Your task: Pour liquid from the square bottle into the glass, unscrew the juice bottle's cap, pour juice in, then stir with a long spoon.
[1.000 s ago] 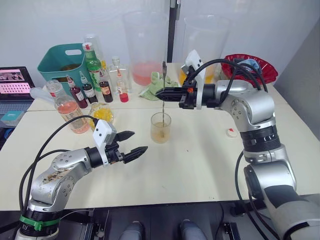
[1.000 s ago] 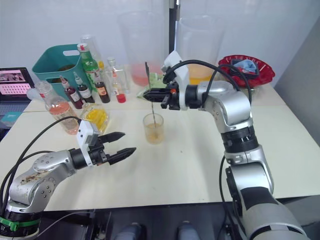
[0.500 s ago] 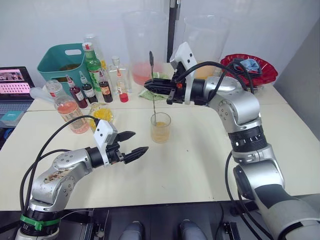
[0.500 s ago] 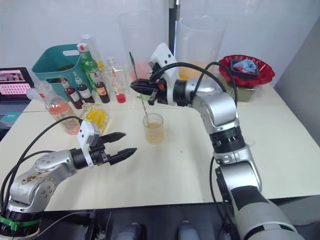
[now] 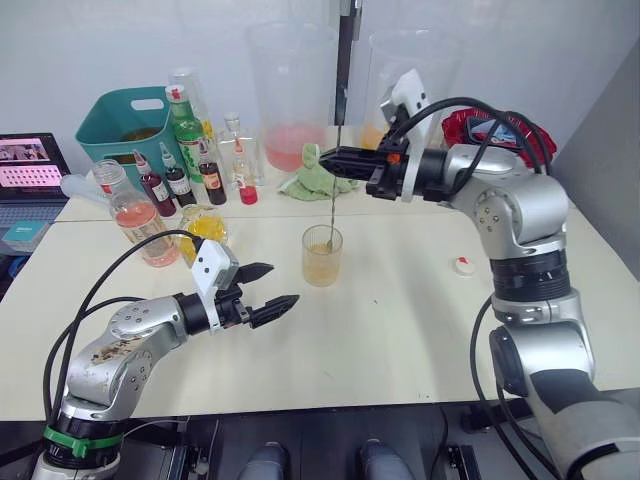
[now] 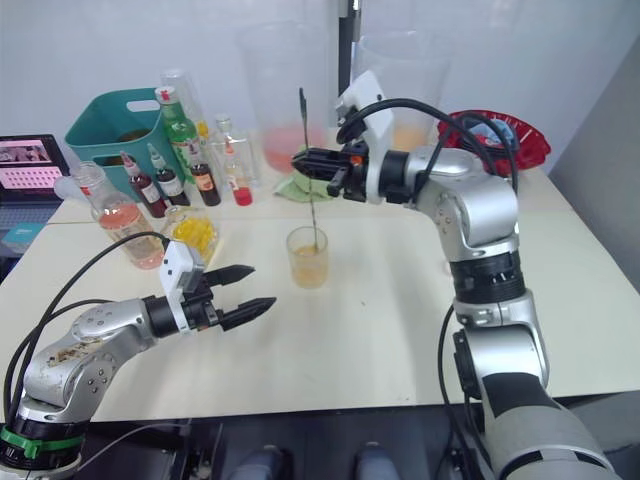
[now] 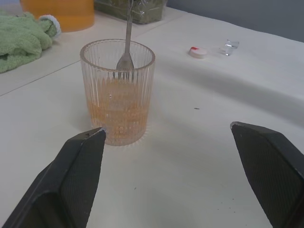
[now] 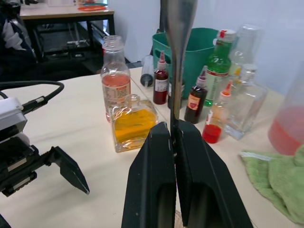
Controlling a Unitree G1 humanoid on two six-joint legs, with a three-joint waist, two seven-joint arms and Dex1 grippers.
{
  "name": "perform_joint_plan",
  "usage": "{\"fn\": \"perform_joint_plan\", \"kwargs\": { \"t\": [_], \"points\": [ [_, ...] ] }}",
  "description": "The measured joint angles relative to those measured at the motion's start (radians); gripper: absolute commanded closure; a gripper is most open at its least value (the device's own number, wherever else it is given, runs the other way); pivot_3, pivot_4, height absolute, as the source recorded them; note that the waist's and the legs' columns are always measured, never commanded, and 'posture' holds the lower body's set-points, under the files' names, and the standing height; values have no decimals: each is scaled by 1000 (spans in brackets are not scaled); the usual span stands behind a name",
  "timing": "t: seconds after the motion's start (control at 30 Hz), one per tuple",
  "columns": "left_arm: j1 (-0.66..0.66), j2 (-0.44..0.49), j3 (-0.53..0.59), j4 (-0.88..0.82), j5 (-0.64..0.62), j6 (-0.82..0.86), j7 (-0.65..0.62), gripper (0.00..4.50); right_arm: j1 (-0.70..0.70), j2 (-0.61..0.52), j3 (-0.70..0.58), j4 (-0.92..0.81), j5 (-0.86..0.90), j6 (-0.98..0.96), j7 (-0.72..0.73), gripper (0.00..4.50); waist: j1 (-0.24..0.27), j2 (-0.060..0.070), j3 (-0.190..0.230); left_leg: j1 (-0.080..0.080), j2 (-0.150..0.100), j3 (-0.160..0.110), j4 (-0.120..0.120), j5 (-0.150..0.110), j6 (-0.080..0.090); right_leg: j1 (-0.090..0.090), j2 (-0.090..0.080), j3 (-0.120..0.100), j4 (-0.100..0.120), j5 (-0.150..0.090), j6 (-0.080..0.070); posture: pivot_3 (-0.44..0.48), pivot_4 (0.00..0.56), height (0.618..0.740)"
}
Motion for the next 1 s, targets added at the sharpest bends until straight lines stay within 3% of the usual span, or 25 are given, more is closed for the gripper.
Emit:
{"fn": "perform_joint_plan", "kwargs": {
  "t": [0.33,0.6,0.77,1.0],
  "points": [
    [-37,8,-22,48,32,-34,-53,57,-41,-36,-86,-3,58,101,-63,4500,0,0,0,0,0,0,0,0,0,0,0,0,0,0,0,0,150,740],
    [-71,16,-19,69,46,-56,-94,57,-95,-6,-225,-43,211,262,-180,4500,0,0,0,0,0,0,0,0,0,0,-1,0,0,0,0,0,150,740],
    [-82,16,-19,70,44,-56,-120,57,-93,-122,-195,-123,169,300,-255,4500,7,0,0,-1,-1,0,0,0,0,0,-1,0,-1,0,0,0,150,740],
    [-101,18,-16,67,4,-56,-177,57,-184,-372,-108,-60,219,660,-187,4500,3,1,0,-1,0,1,0,0,0,1,0,0,-4,0,0,0,150,740]
  ]
}}
